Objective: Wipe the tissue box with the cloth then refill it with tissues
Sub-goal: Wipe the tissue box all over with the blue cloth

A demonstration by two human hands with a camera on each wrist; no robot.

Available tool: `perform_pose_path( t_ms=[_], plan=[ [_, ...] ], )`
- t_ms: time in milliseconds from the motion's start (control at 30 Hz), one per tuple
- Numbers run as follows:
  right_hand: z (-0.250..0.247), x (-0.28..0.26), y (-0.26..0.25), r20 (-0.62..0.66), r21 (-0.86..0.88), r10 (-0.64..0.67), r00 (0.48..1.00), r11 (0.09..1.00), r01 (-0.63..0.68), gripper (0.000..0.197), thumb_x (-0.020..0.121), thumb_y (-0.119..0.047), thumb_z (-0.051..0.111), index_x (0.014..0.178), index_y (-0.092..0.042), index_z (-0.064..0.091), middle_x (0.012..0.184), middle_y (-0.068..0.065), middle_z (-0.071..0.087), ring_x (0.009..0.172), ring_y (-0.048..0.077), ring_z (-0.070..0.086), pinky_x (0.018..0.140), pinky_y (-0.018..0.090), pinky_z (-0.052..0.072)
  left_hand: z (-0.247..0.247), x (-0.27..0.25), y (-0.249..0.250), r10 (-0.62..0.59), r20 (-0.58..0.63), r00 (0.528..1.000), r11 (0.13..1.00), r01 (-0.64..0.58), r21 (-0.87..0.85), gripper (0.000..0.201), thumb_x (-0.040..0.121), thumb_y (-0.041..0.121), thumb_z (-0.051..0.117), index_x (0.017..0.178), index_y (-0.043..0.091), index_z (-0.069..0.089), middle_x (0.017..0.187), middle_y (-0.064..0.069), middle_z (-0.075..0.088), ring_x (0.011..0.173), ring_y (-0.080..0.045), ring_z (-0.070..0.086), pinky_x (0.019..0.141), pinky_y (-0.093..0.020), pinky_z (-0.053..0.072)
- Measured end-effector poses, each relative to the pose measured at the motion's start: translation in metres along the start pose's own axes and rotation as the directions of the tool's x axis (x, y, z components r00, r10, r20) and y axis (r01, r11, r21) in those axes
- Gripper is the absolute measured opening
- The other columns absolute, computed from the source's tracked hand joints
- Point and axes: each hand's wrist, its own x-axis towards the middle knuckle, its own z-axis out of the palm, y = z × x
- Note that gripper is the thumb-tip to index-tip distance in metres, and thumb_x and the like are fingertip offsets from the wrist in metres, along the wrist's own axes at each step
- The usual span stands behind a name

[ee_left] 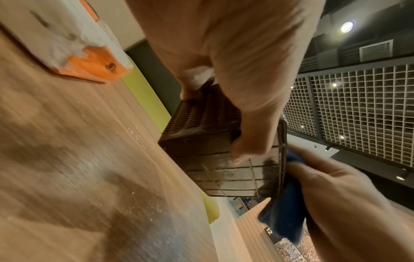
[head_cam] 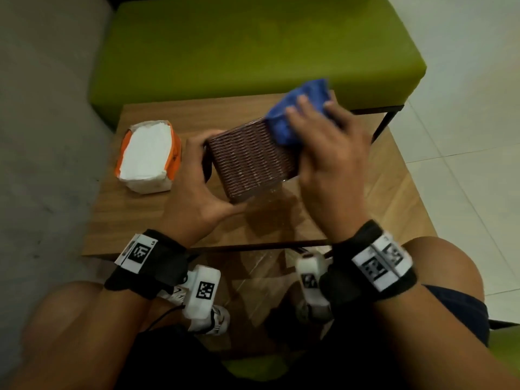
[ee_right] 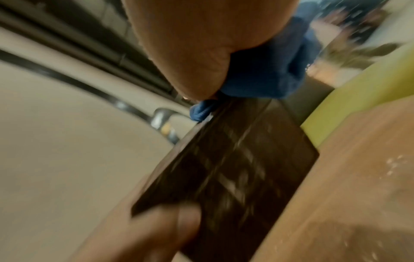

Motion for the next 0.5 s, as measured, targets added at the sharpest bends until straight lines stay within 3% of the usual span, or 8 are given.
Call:
perform_pose_path(
  t_ms=[67,133,200,267,333,367,400,500],
  plan=[
    [-0.001,0.006,0.015,-0.022,0.086,0.13,0.991,0.988,-0.128,0.045,0.095,0.0,0.056,0.137,-0.009,0.07,0.141,0.009,0.069,0.136,0.036,0.058,0.111,0.057,0.046,0.002,0.001,-0.001,-0.016,0.008,1.0,1.0,0.016,0.001,0.106,0.065,0.015,0.103,0.149,0.018,0.038,0.146,0.005,0.054,0.138,-0.017,0.059,0.113,-0.05,0.053],
    [0.003,-0.005,-0.001,0.01,0.116,0.125,0.992,0.985,-0.126,0.05,0.093,0.008,0.056,0.14,-0.004,0.066,0.148,0.015,0.062,0.144,0.034,0.054,0.119,0.056,0.041,0.004,0.002,-0.003,-0.025,-0.014,1.0,1.0,0.025,-0.003,0.107,0.064,0.022,0.104,0.148,0.02,0.039,0.146,-0.001,0.054,0.137,-0.02,0.059,0.112,-0.054,0.053],
    [0.005,-0.025,-0.028,0.111,0.134,0.016,0.994,0.991,-0.031,0.052,0.093,0.011,0.058,0.143,-0.004,0.064,0.154,0.015,0.057,0.151,0.033,0.045,0.125,0.057,0.033,0.003,0.002,-0.007,-0.023,-0.019,1.0,1.0,0.023,0.005,0.102,0.066,0.029,0.101,0.148,0.021,0.04,0.145,-0.008,0.054,0.136,-0.026,0.06,0.111,-0.056,0.052],
    [0.006,-0.052,-0.053,0.233,0.183,-0.199,0.952,0.97,0.158,0.046,0.097,0.006,0.06,0.142,-0.003,0.064,0.155,0.015,0.056,0.152,0.034,0.043,0.128,0.056,0.029,0.001,0.0,-0.01,-0.064,-0.034,0.997,0.995,0.066,0.068,0.088,0.075,0.027,0.089,0.148,0.024,0.04,0.145,-0.01,0.058,0.134,-0.028,0.061,0.112,-0.053,0.052],
    [0.001,-0.063,-0.059,0.292,0.219,-0.353,0.889,0.929,0.298,0.036,0.103,-0.001,0.059,0.138,-0.002,0.067,0.152,0.016,0.059,0.149,0.036,0.047,0.127,0.055,0.03,0.001,-0.003,-0.007,-0.118,-0.071,0.99,0.984,0.127,0.129,0.085,0.077,0.021,0.08,0.152,0.026,0.039,0.148,-0.008,0.058,0.136,-0.03,0.059,0.116,-0.038,0.05],
    [-0.001,-0.059,-0.05,0.28,0.199,-0.361,0.89,0.928,0.314,0.032,0.104,-0.003,0.059,0.134,-0.002,0.07,0.148,0.015,0.063,0.145,0.037,0.051,0.124,0.054,0.034,0.002,-0.003,-0.005,-0.118,-0.074,0.99,0.985,0.126,0.116,0.087,0.078,0.019,0.085,0.152,0.023,0.039,0.147,-0.005,0.058,0.136,-0.029,0.059,0.114,-0.029,0.049],
    [-0.004,-0.053,-0.039,0.24,0.157,-0.319,0.917,0.945,0.287,0.029,0.104,-0.003,0.06,0.129,-0.002,0.073,0.143,0.014,0.067,0.139,0.038,0.056,0.12,0.053,0.039,0.002,-0.003,-0.004,-0.105,-0.059,0.993,0.992,0.108,0.067,0.092,0.077,0.016,0.093,0.152,0.02,0.039,0.147,-0.004,0.057,0.136,-0.027,0.06,0.112,-0.028,0.05],
    [-0.015,-0.028,-0.004,0.044,0.055,-0.066,0.997,0.996,0.063,0.025,0.096,0.003,0.06,0.112,-0.001,0.078,0.126,0.012,0.074,0.118,0.039,0.063,0.104,0.051,0.047,-0.001,0.002,-0.001,-0.018,-0.029,0.999,1.0,0.017,-0.02,0.106,0.067,0.018,0.104,0.149,0.017,0.037,0.146,-0.003,0.054,0.138,-0.021,0.06,0.112,-0.048,0.054]
  ],
)
